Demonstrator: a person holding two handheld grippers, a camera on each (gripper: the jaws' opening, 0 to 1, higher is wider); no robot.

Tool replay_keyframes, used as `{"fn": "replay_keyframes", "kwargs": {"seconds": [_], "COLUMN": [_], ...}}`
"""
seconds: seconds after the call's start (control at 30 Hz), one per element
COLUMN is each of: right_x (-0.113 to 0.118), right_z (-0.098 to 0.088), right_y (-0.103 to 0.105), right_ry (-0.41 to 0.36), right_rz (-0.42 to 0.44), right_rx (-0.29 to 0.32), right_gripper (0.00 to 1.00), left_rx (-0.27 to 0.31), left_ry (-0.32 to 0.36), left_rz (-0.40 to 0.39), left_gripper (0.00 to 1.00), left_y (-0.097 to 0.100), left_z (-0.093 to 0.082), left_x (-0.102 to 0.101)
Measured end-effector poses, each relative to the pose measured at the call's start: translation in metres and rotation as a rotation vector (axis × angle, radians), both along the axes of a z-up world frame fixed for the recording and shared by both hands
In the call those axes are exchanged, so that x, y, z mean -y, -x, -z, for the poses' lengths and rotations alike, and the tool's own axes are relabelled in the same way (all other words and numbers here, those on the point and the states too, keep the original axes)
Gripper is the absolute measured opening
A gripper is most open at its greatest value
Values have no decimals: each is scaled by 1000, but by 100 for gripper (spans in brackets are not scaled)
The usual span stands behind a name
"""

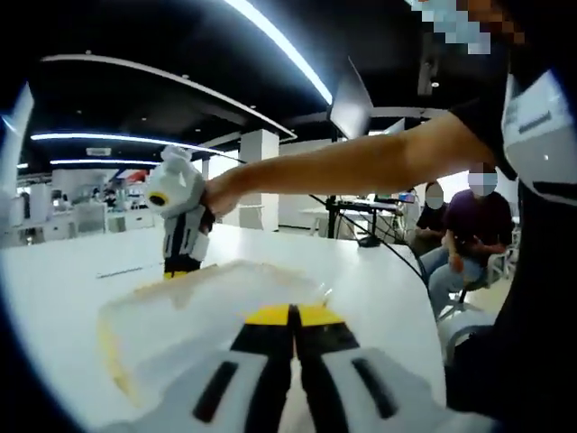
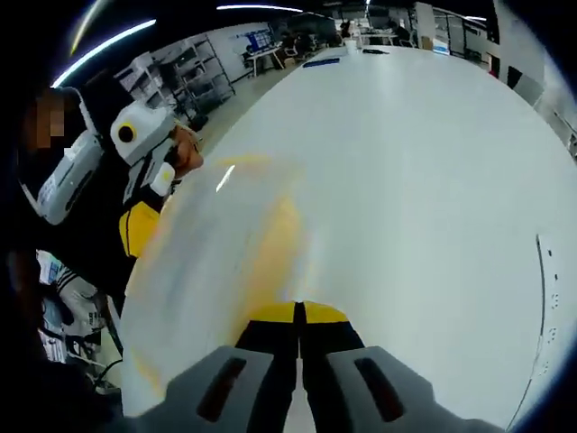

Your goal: Snap each plastic latch of the storage box into its locked position after aligning the lid with the box until every specified latch is closed and the lid sits flush.

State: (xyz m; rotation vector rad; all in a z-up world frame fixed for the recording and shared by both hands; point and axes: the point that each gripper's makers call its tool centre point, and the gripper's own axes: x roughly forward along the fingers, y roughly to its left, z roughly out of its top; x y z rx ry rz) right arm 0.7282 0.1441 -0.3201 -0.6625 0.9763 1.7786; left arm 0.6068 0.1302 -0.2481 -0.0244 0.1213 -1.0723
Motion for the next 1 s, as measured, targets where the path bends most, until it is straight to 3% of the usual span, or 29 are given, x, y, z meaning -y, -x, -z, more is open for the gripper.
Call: {"fn": "replay_keyframes", "kwargs": {"seconds": [0.13,0.47,1.0], "right_x": [0,0,1], "right_z": [4,6,9], "right_y": [1,4,6], "right_ry": [9,40,82], "right_rz": [8,-14,-50], "right_rx": [-31,-55,-55], "right_gripper": [0,0,0], "left_rx": [-9,-105,-145], "left_ry": [9,44,60], "left_rz": [-8,-45,-68], "left_gripper": [0,0,0], "left_y": [0,-4,-4], "left_z": [0,-1,-1], "left_x": [-1,0,0]}}
